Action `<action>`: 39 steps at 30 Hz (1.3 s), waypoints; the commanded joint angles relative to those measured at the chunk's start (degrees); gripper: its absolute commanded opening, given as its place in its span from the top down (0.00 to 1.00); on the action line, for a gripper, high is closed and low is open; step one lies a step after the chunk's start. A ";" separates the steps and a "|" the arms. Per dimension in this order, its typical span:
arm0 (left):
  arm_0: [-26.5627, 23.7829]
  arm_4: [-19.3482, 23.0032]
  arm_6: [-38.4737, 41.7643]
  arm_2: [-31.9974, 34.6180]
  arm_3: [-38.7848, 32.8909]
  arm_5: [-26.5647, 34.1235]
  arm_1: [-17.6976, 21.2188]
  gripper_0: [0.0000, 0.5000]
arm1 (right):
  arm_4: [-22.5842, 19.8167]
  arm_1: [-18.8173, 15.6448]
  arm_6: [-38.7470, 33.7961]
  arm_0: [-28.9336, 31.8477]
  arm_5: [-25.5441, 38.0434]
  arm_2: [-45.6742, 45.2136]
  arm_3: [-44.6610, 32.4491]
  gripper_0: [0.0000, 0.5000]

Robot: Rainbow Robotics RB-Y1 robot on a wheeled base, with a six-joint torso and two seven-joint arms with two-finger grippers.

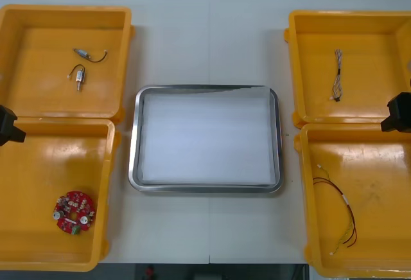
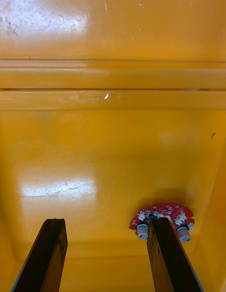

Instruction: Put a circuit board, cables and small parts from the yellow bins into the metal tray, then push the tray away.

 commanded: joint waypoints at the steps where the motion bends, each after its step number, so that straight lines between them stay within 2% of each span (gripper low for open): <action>1: 0.69 -0.09 -1.26 1.79 -0.72 -0.50 2.62 0.00 | 0.42 0.48 2.14 0.46 -0.54 -1.65 -1.37 0.00; 4: 0.69 -0.09 -1.26 1.79 -0.72 -0.50 2.62 0.00 | 0.42 0.48 2.14 0.46 -0.54 -1.65 -1.37 0.00; 5: 0.69 -0.09 -1.26 1.79 -0.72 -0.50 2.62 0.00 | -0.11 0.74 2.23 2.13 -0.36 0.19 -1.54 0.00; 13: 0.69 -0.09 -1.26 1.79 -0.72 -0.50 2.62 0.00 | -7.32 -2.86 2.67 2.66 -2.91 2.13 -4.36 0.00; 17: 0.69 -0.09 -1.26 1.79 -0.72 -0.50 2.62 0.00 | -9.08 -3.74 3.20 3.72 -2.91 2.04 -6.20 0.00; 23: 0.69 -0.09 -1.26 1.79 -0.72 -0.50 2.62 0.00 | -8.99 -5.06 4.34 7.50 -4.93 2.13 -10.60 0.00; 30: 1.65 -0.01 -1.35 0.91 -0.63 -0.24 2.71 0.00 | -6.44 -5.94 6.10 13.21 -8.97 2.04 -14.38 0.00; 34: 2.01 0.52 -1.70 0.91 -0.55 -0.15 4.11 0.00 | -6.00 -6.02 7.59 15.32 -10.03 2.04 -15.17 0.00; 39: 2.97 2.28 -5.48 1.00 -0.55 -0.24 4.64 0.00 | -5.12 -6.02 13.22 16.72 -10.12 2.04 -15.17 0.00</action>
